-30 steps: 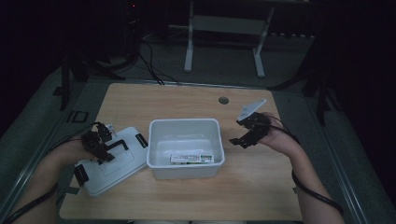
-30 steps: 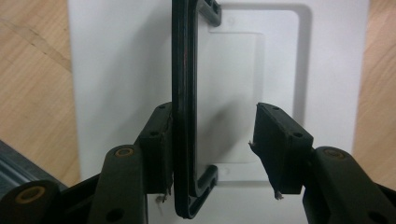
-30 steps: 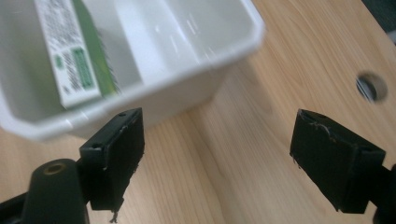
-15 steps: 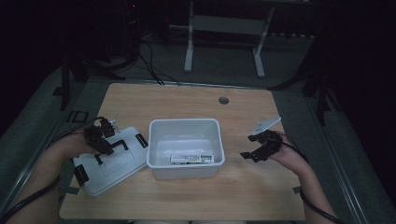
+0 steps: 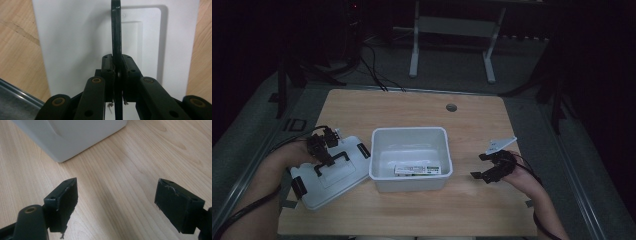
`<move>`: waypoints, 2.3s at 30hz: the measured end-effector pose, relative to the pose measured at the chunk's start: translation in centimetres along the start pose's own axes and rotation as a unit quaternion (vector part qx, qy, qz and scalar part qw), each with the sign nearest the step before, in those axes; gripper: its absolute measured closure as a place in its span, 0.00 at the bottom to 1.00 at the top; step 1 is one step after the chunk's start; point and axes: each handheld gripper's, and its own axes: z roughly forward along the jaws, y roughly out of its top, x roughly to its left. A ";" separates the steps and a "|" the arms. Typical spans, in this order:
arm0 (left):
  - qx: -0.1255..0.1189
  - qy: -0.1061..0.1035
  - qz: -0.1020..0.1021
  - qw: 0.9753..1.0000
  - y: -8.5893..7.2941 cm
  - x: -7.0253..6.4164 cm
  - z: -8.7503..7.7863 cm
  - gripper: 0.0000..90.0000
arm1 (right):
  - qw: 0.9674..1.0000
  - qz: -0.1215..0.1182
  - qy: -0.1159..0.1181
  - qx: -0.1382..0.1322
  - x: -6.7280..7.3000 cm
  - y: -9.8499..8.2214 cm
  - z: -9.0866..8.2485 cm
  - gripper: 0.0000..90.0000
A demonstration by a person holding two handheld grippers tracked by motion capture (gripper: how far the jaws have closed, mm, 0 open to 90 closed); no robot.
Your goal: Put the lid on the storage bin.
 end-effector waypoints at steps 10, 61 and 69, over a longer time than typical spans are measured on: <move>-0.003 0.008 -0.005 1.000 -0.7 0.1 -0.3 0.93 | 1.000 0.022 0.010 -0.012 0.4 -1.9 0.6 0.20; -0.045 0.040 0.071 0.996 -0.3 -4.0 -14.8 0.93 | 0.999 0.036 0.017 -0.037 0.6 -3.4 0.2 0.19; -0.055 0.045 0.101 0.992 1.7 -5.2 -16.1 0.93 | 0.998 0.036 0.018 -0.037 0.6 -3.4 0.3 0.19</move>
